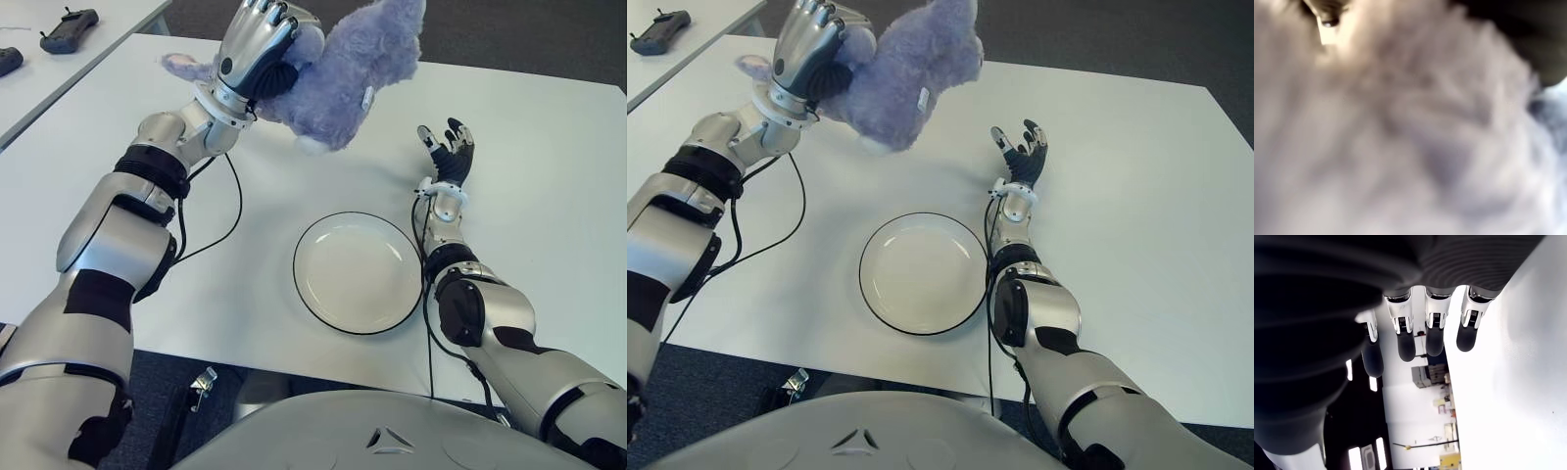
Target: Put the doll into the plate.
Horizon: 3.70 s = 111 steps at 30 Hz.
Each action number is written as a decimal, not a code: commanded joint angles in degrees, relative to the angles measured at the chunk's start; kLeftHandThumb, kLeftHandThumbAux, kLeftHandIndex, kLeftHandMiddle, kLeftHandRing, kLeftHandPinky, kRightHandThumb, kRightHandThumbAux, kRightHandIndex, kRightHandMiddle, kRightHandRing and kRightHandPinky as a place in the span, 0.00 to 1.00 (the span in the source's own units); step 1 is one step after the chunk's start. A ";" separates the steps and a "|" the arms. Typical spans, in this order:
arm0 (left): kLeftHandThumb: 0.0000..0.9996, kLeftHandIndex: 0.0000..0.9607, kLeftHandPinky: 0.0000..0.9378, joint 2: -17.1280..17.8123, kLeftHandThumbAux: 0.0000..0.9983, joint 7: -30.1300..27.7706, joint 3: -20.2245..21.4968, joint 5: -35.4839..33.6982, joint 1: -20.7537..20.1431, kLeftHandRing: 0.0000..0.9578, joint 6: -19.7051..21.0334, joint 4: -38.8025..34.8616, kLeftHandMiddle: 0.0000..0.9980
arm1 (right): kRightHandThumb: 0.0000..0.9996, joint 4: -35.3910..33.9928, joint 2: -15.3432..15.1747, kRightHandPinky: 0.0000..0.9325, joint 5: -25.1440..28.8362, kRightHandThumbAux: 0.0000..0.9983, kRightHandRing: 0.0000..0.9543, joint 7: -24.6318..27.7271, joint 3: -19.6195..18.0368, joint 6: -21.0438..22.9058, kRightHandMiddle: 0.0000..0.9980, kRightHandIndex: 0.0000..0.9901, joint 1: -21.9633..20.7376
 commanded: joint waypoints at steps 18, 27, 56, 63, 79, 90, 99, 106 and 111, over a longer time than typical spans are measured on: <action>0.94 0.79 0.92 5.41 0.65 -13.59 3.30 -2.04 10.26 0.88 -3.89 -22.52 0.85 | 0.01 9.49 4.38 0.10 0.82 0.78 0.10 -1.03 -1.03 8.97 0.15 0.24 15.70; 0.95 0.79 0.91 5.05 0.65 -20.93 5.30 -4.88 13.59 0.88 -4.32 -28.02 0.84 | 0.02 9.49 4.52 0.10 0.98 0.78 0.09 -1.31 -1.21 8.95 0.14 0.23 15.69; 0.48 0.71 0.88 0.87 0.77 -31.08 8.72 -9.89 20.72 0.84 -8.85 -34.73 0.82 | 0.04 9.78 3.62 0.16 -1.92 0.75 0.14 -3.94 0.36 10.78 0.17 0.30 15.62; 0.48 0.73 0.89 0.18 0.76 -34.72 8.35 -13.31 21.33 0.85 -9.98 -35.65 0.83 | 0.04 9.49 4.08 0.20 -1.96 0.73 0.17 -3.78 0.44 9.09 0.19 0.27 15.87; 0.52 0.73 0.89 -0.92 0.75 -41.93 8.35 -18.40 25.13 0.85 -11.01 -40.19 0.83 | 0.12 9.18 4.70 0.15 -0.85 0.78 0.15 -3.38 -0.31 8.55 0.17 0.23 15.49; 0.53 0.72 0.88 -1.61 0.74 -47.06 8.07 -21.21 26.77 0.85 -11.24 -41.80 0.82 | 0.12 9.19 4.99 0.15 -1.63 0.78 0.14 -4.81 0.63 10.12 0.15 0.20 15.43; 0.55 0.71 0.89 -2.17 0.74 -49.64 8.59 -21.71 27.81 0.84 -10.79 -43.51 0.81 | 0.02 9.28 4.56 0.08 -1.85 0.80 0.09 -3.73 1.23 10.78 0.10 0.12 15.30; 0.57 0.72 0.90 -3.45 0.74 -50.29 8.76 -22.05 29.02 0.85 -10.96 -43.74 0.83 | 0.00 9.30 4.43 0.10 -1.41 0.84 0.07 -3.27 1.06 10.52 0.09 0.11 15.49; 0.61 0.73 0.91 -5.74 0.74 -48.96 8.86 -20.92 29.35 0.86 -11.95 -40.88 0.83 | 0.00 9.35 4.39 0.11 -1.32 0.85 0.08 -3.28 1.05 10.69 0.09 0.11 15.49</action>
